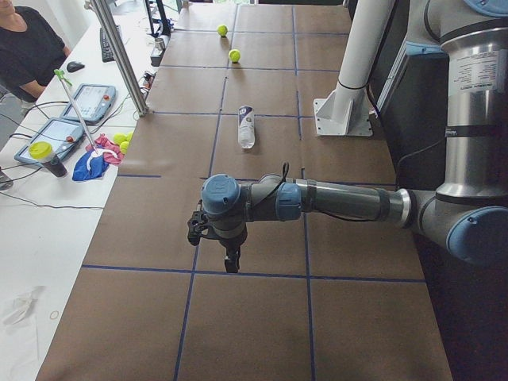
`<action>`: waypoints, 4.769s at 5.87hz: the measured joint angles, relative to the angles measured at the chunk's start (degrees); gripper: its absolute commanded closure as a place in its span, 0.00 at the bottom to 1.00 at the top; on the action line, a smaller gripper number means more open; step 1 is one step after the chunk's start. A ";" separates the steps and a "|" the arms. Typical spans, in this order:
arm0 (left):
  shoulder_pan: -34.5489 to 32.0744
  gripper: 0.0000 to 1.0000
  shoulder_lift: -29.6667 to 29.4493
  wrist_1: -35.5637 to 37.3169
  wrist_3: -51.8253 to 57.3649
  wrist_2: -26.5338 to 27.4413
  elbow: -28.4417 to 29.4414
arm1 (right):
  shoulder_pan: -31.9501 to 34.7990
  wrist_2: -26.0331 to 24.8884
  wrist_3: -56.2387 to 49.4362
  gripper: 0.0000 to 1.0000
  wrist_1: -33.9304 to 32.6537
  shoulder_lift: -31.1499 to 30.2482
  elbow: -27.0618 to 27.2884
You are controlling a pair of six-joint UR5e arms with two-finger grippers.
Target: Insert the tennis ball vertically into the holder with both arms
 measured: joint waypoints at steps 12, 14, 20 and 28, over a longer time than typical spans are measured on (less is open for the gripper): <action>3.47 0.00 -0.07 -1.44 0.24 -1.43 -0.81 | -0.18 1.17 0.43 0.00 0.04 -0.27 0.43; 12.28 0.00 -4.11 -7.36 -0.01 -3.59 -3.16 | -0.18 1.05 0.08 0.00 0.06 -0.30 0.52; 45.89 0.00 -30.74 -10.24 -4.55 12.26 -10.85 | -0.25 1.42 0.24 0.00 4.69 0.26 0.64; 62.39 0.00 -52.33 1.99 14.15 42.34 7.59 | -0.99 1.56 0.66 0.00 6.42 0.06 -0.69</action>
